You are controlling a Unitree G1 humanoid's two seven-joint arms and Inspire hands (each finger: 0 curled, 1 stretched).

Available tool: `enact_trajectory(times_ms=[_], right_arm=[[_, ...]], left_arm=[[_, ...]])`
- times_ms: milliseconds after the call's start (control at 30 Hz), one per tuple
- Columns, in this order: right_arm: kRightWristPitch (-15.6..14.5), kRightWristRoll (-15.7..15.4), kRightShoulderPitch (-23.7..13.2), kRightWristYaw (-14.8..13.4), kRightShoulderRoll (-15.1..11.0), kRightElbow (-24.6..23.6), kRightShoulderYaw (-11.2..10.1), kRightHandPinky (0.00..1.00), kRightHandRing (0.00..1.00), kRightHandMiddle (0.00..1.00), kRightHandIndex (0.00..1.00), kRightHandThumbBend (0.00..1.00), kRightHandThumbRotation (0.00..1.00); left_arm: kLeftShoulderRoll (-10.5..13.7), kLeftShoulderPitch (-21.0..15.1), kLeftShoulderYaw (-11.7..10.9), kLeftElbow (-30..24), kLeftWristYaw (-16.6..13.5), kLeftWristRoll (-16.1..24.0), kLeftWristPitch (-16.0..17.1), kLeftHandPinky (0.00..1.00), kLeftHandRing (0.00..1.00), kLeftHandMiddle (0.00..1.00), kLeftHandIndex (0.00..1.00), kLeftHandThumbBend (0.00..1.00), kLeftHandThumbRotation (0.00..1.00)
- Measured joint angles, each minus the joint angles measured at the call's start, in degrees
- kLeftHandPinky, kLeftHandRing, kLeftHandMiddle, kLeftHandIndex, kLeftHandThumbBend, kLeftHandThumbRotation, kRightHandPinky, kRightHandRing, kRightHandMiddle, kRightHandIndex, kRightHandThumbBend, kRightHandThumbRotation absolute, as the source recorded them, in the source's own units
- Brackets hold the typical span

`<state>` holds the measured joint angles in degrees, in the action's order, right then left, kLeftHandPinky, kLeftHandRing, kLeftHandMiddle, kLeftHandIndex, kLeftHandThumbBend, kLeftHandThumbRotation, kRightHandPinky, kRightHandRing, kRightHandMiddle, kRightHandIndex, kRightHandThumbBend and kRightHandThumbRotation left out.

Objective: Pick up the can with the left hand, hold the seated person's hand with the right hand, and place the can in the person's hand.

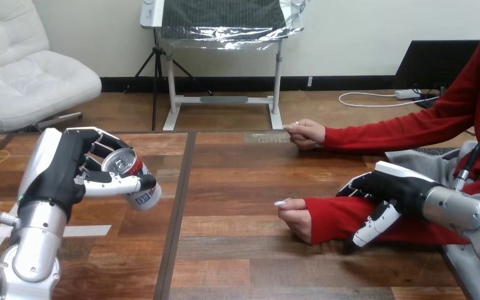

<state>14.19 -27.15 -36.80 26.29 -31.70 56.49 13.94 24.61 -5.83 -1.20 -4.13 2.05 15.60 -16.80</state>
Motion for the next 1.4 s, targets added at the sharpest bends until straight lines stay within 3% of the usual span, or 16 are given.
enact_trajectory(times_ms=[467, 633, 867, 1400], right_arm=[[0.6, -0.1, -0.1, -1.1, 0.0, 0.1, 1.1, 0.51, 0.53, 0.58, 0.61, 0.99, 0.0], [0.7, -0.2, -0.1, -1.4, 0.0, 0.2, 1.6, 0.46, 0.5, 0.53, 0.56, 0.95, 0.0], [1.4, -0.5, -0.1, -2.2, 0.0, 0.5, 2.2, 0.48, 0.53, 0.54, 0.48, 0.85, 0.0], [5.5, -1.0, -0.1, -4.5, 0.0, 1.2, 3.4, 0.35, 0.4, 0.44, 0.43, 0.72, 0.04]], left_arm=[[-0.1, 0.0, -0.6, 0.0, 0.2, -0.5, 0.0, 0.34, 0.38, 0.42, 0.47, 0.69, 0.0], [-0.1, 0.0, -1.0, 0.0, 0.3, -0.5, 0.0, 0.34, 0.38, 0.42, 0.47, 0.69, 0.0], [-0.1, 0.0, -1.4, 0.0, 0.4, -0.4, 0.0, 0.34, 0.38, 0.43, 0.47, 0.69, 0.0], [-0.1, 0.0, -1.7, 0.0, 0.6, -0.5, 0.0, 0.33, 0.37, 0.42, 0.46, 0.69, 0.0]])
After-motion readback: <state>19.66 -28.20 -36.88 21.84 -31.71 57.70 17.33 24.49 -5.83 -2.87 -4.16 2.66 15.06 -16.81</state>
